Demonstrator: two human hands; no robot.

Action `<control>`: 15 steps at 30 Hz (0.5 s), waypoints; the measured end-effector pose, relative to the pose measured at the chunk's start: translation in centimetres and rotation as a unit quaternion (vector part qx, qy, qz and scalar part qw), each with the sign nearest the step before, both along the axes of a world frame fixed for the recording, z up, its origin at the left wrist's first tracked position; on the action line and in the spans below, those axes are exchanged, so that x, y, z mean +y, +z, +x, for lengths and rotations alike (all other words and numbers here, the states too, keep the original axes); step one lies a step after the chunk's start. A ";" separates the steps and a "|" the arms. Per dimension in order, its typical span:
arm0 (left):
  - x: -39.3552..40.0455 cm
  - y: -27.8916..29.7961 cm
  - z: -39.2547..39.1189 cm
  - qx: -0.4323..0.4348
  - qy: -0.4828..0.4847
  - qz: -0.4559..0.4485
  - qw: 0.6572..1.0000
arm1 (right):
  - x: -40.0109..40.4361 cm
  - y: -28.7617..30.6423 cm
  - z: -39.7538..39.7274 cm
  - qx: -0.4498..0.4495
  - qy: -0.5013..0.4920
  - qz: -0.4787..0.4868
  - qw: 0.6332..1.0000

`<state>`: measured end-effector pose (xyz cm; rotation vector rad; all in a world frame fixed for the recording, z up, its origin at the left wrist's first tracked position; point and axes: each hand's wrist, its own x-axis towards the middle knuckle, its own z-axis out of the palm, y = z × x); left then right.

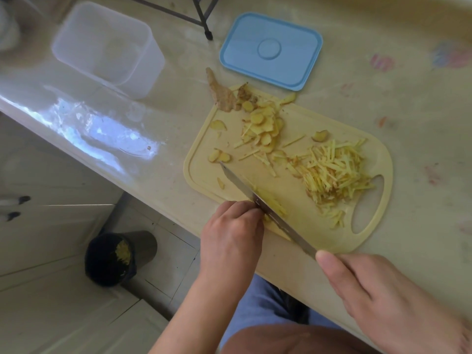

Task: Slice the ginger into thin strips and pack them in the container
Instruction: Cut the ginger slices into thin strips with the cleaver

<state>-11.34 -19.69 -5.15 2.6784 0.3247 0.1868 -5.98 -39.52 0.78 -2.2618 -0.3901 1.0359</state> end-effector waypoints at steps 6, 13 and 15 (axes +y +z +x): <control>0.0 -0.1 0.2 0.000 0.002 -0.016 1.000 | 1.0 -1.3 -0.1 -0.012 0.007 0.016 1.000; 0.0 0.7 0.5 0.007 0.030 -0.022 0.999 | 0.7 -0.4 -0.1 0.004 -0.003 0.015 1.000; 0.0 0.7 0.5 0.005 0.039 -0.020 0.999 | 0.4 0.1 -0.3 -0.005 -0.009 0.011 1.000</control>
